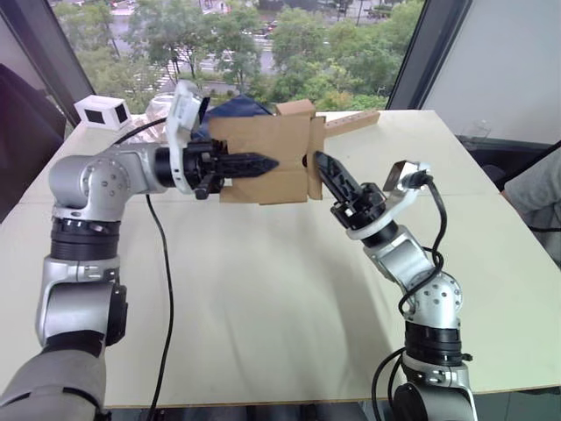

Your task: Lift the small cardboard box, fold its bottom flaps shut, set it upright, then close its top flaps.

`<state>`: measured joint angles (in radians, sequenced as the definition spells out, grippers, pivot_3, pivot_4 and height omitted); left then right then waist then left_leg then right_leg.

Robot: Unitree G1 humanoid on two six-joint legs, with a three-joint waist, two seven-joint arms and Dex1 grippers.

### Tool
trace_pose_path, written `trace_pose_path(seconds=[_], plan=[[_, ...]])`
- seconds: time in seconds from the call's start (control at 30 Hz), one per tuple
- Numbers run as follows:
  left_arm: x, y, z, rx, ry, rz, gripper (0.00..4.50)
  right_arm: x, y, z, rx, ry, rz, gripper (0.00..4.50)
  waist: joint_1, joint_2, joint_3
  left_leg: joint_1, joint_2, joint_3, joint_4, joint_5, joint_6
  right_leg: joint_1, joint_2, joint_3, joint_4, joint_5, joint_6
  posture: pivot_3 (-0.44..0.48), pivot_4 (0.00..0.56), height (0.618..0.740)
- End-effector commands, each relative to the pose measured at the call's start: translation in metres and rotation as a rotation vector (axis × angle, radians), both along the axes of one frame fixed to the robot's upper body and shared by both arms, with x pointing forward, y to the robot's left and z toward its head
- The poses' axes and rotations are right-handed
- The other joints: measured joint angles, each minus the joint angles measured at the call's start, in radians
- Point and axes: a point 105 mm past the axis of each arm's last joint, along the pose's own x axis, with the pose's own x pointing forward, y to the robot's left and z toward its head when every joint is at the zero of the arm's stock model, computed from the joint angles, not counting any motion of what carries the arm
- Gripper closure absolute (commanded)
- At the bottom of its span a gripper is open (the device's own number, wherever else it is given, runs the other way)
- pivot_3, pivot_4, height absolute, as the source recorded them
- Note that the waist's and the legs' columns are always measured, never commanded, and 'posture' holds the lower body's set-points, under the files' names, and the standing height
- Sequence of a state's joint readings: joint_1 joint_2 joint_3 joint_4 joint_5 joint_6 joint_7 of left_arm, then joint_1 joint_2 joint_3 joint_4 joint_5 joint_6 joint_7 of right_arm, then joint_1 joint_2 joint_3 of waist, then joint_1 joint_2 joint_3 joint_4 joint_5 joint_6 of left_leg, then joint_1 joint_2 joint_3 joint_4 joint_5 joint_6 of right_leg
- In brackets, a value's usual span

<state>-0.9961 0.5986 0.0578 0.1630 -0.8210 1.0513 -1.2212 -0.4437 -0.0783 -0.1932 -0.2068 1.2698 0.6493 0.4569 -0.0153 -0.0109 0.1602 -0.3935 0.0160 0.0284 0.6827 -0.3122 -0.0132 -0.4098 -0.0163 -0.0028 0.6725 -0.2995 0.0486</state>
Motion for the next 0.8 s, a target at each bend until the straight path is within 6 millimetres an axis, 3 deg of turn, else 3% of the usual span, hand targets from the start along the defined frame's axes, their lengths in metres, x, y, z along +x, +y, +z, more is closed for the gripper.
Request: trace_pose_path(seconds=[0.03, 0.43, 0.77, 0.8], plan=[[-0.004, -0.004, 0.013, -0.038, -0.064, -0.016, 4.5, -0.01, 0.007, 0.017, 0.018, -0.07, 0.018, 3.28, 0.0, 0.0, 0.0, 0.0, 0.0, 0.0, 0.0, 0.0, 0.0, 0.0, 0.0, 0.0, 0.0, 0.0, 0.0, 0.0, 0.15, 0.74], [0.004, -0.012, 0.018, -0.087, -0.074, 0.003, 4.5, -0.023, 0.023, 0.01, -0.015, -0.062, 0.064, 3.28, 0.0, 0.0, 0.0, 0.0, 0.0, 0.0, 0.0, 0.0, 0.0, 0.0, 0.0, 0.0, 0.0, 0.0, 0.0, 0.0, 0.15, 0.74], [-0.003, -0.007, 0.016, -0.067, -0.063, -0.035, 4.5, -0.027, 0.007, 0.005, -0.096, -0.085, 0.024, 3.28, 0.0, 0.0, 0.0, 0.0, 0.0, 0.0, 0.0, 0.0, 0.0, 0.0, 0.0, 0.0, 0.0, 0.0, 0.0, 0.0, 0.15, 0.74], [-0.004, -0.005, 0.017, -0.066, -0.062, -0.036, 4.5, -0.027, 0.004, 0.005, -0.103, -0.087, 0.014, 3.56, 0.0, 0.0, 0.0, 0.0, 0.0, 0.0, 0.0, 0.0, 0.0, 0.0, 0.0, 0.0, 0.0, 0.0, 0.0, 0.0, 0.15, 0.74]])
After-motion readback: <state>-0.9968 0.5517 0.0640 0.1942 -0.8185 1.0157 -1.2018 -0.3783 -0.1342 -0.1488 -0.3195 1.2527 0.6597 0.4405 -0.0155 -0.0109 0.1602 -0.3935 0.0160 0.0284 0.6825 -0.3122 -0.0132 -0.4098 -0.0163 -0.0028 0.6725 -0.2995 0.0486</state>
